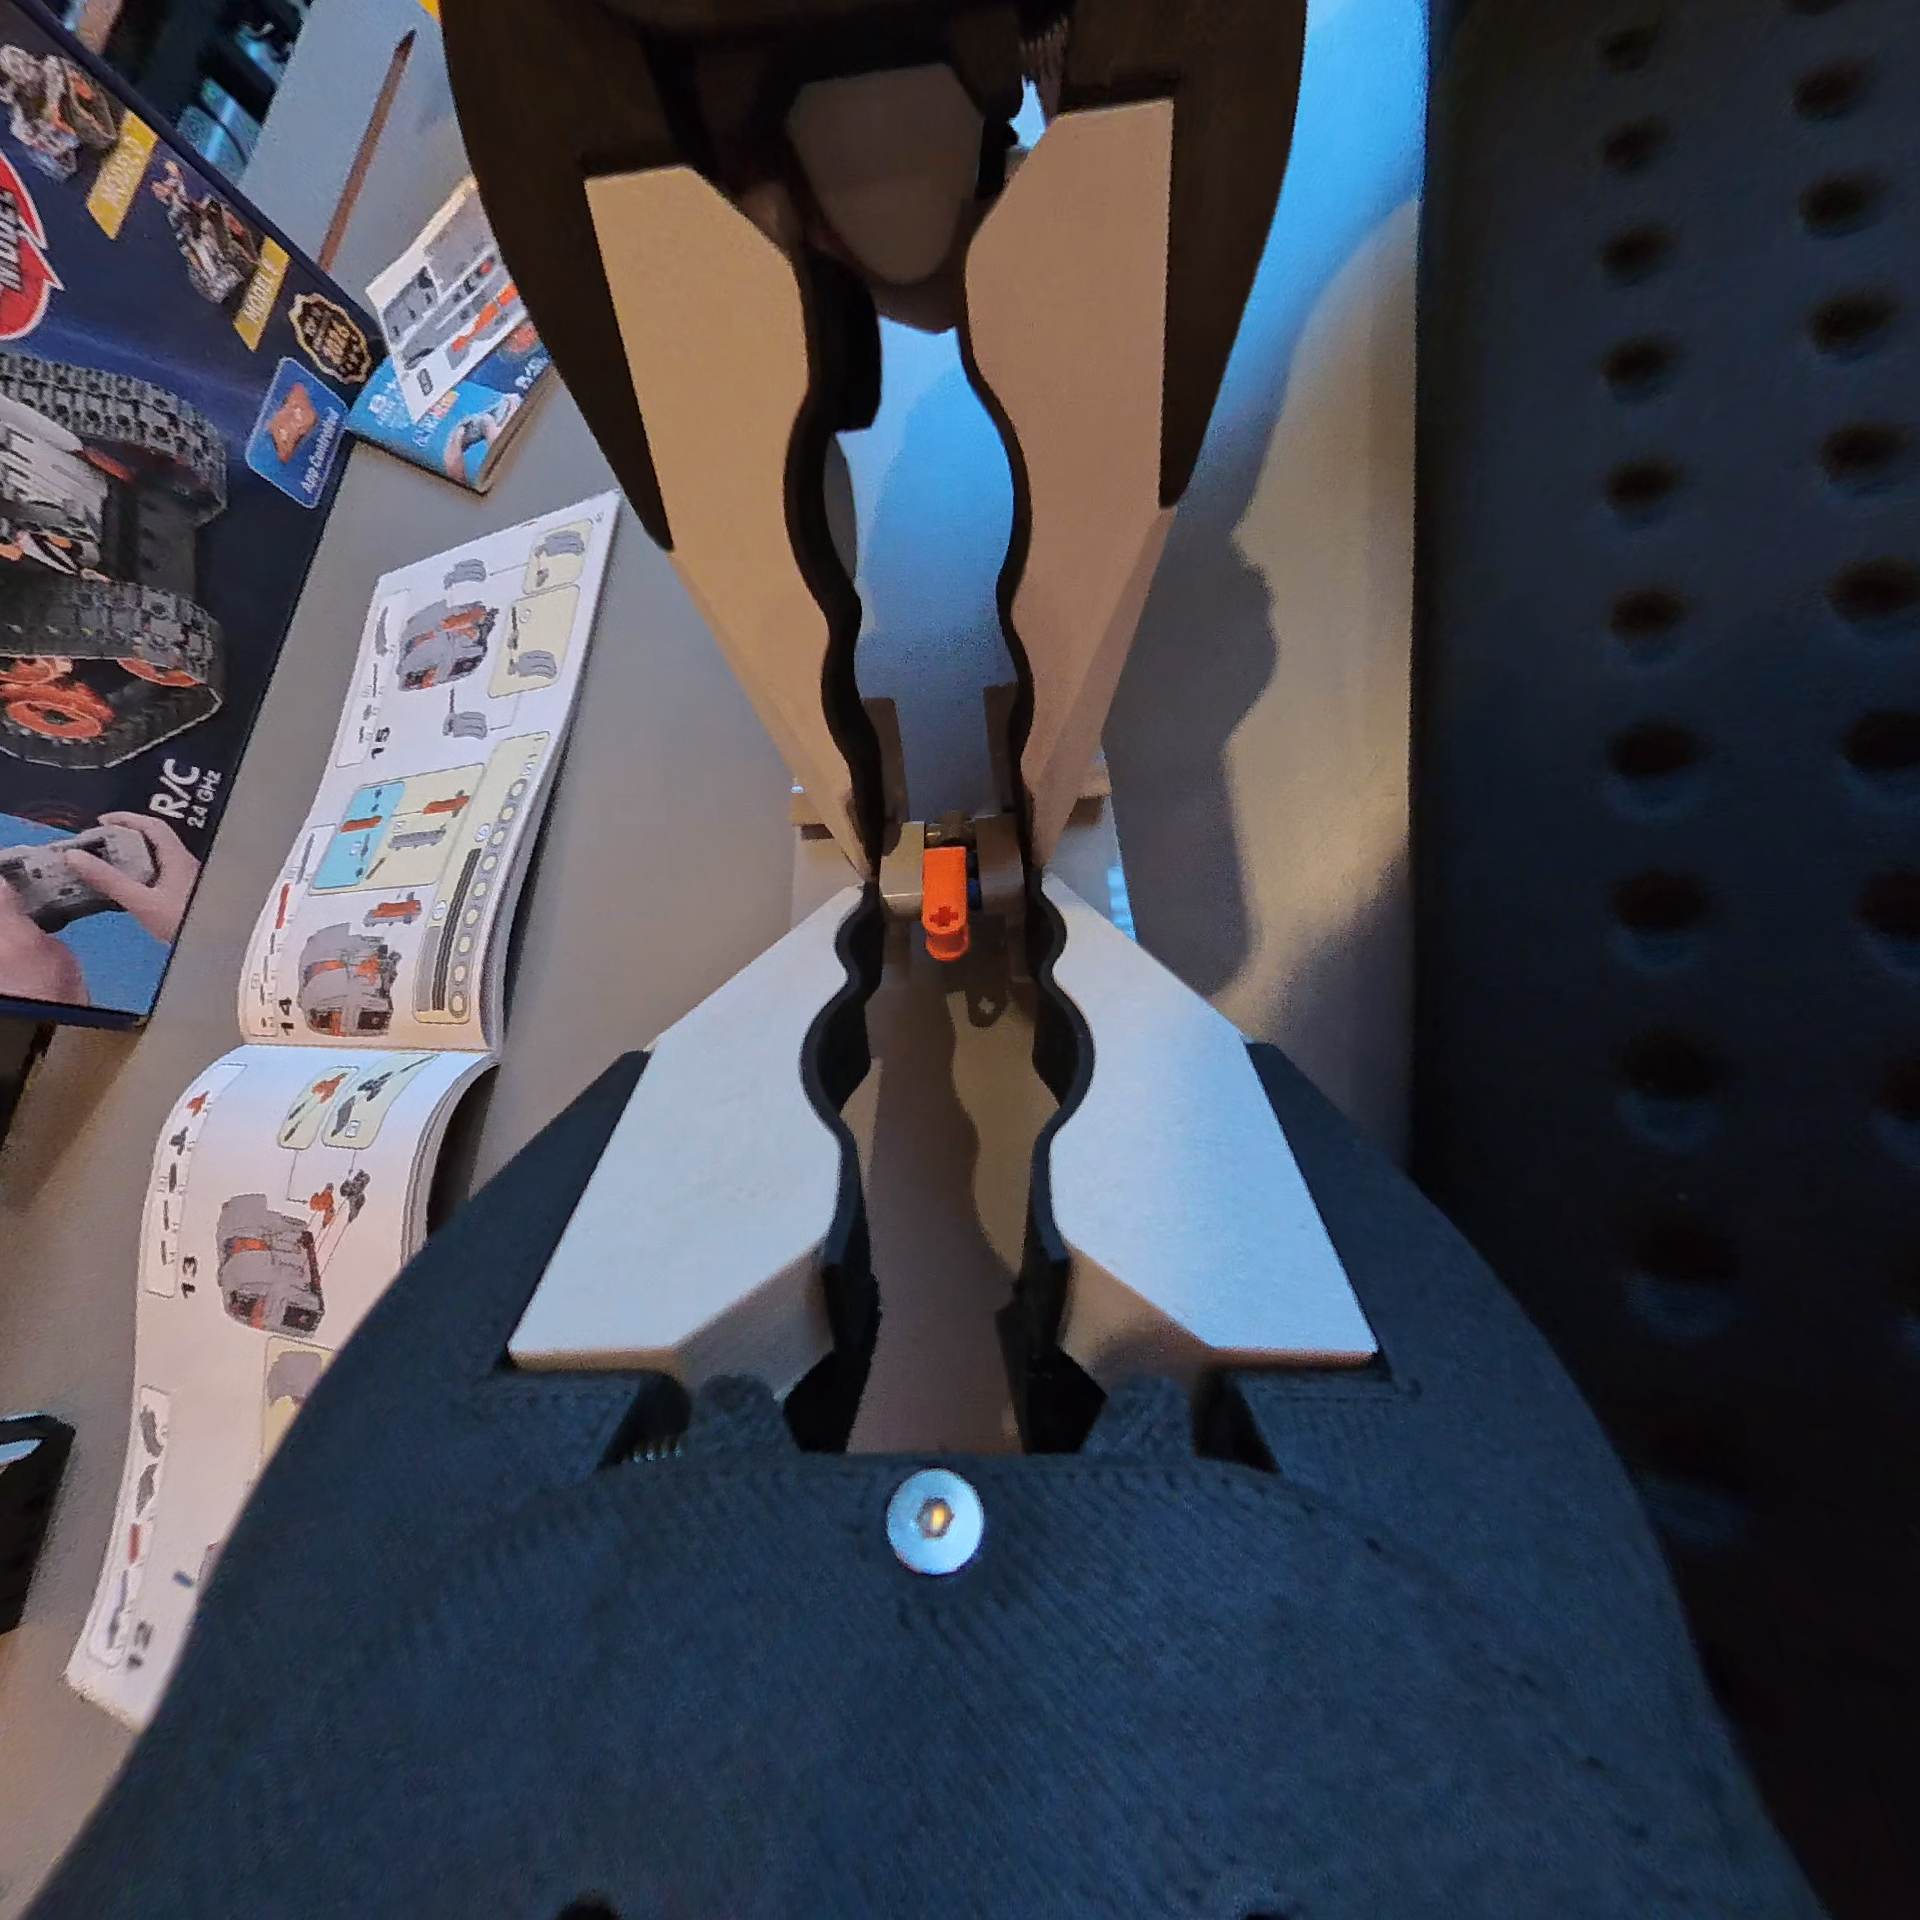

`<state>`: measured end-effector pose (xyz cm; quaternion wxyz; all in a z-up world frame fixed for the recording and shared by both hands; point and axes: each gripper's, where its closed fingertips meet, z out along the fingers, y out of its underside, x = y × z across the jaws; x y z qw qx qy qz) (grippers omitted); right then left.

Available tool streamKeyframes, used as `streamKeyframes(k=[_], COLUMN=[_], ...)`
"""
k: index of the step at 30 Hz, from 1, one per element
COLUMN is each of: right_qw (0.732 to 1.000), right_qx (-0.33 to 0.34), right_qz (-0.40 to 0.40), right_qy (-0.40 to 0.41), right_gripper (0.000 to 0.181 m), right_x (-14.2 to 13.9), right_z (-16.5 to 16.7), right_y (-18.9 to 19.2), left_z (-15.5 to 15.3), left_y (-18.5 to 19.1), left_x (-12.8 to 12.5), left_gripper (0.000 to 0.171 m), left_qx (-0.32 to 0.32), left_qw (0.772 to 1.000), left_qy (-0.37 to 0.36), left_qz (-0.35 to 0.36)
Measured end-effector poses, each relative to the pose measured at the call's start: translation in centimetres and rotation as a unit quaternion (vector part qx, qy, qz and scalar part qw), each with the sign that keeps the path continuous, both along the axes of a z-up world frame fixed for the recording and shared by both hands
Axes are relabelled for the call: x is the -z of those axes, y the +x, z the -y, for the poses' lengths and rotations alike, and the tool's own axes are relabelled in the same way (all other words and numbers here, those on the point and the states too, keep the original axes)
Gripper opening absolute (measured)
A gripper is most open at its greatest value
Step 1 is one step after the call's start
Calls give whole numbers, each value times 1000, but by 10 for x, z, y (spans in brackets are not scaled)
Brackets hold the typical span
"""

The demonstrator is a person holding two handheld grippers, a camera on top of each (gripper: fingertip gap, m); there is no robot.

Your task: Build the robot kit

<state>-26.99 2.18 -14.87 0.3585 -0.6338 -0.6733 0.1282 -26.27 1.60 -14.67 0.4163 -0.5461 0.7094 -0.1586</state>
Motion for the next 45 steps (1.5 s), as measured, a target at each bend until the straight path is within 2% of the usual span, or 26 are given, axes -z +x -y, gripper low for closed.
streamKeyframes(k=[5,14,18,21,22,23,25,28,30,33,35,36,39,40,42,45], right_qw=[999,1000,1000,1000,999,999,994,978,961,950,947,947,946,943,935,927], right_qx=[-13,4,3,-4,1,-7,-42,-89,-106,-125,-131,-134,-115,-100,-60,18], right_qz=[-18,-8,-7,-8,1,6,9,26,43,47,43,37,16,1,-50,-159], right_qy=[42,24,15,24,37,51,97,186,251,284,290,291,304,316,345,338], right_gripper=[25,25,25,25,25,25,25,25,25,25,25,25,26,30,42,46], right_x=[-3,-2,-2,-2,-3,-4,-8,-16,-21,-27,-30,-32,-44,-53,-81,-126], right_z=[-4,-4,-5,-8,-12,-13,-11,-9,-10,-5,-2,0,-6,-10,-18,-27], right_y=[-1,-2,-1,2,7,10,13,13,11,8,8,8,10,12,16,33], left_z=[-4,-5,-5,-7,-11,-16,-25,-35,-33,-21,-13,-14,-20,-24,-33,-49], left_y=[0,-2,-1,-1,-3,-6,-11,-12,-7,-1,3,4,5,4,2,-6], left_x=[-2,0,0,-4,-9,-15,-33,-58,-57,-40,-39,-39,-48,-55,-72,-109], left_gripper=[26,25,25,26,33,46,50,48,46,36,3,0,0,0,0,0], left_qx=[-8,-15,-18,-39,-55,-69,-95,-111,-114,-100,-86,-90,-102,-107,-116,-116], left_qw=[999,1000,1000,997,994,989,969,913,873,840,827,828,830,824,802,760], left_qy=[35,20,-7,-59,-84,-115,-194,-340,-438,-518,-541,-538,-522,-523,-530,-524], left_qz=[-2,-14,-6,30,43,61,122,194,184,131,127,132,167,190,248,366])
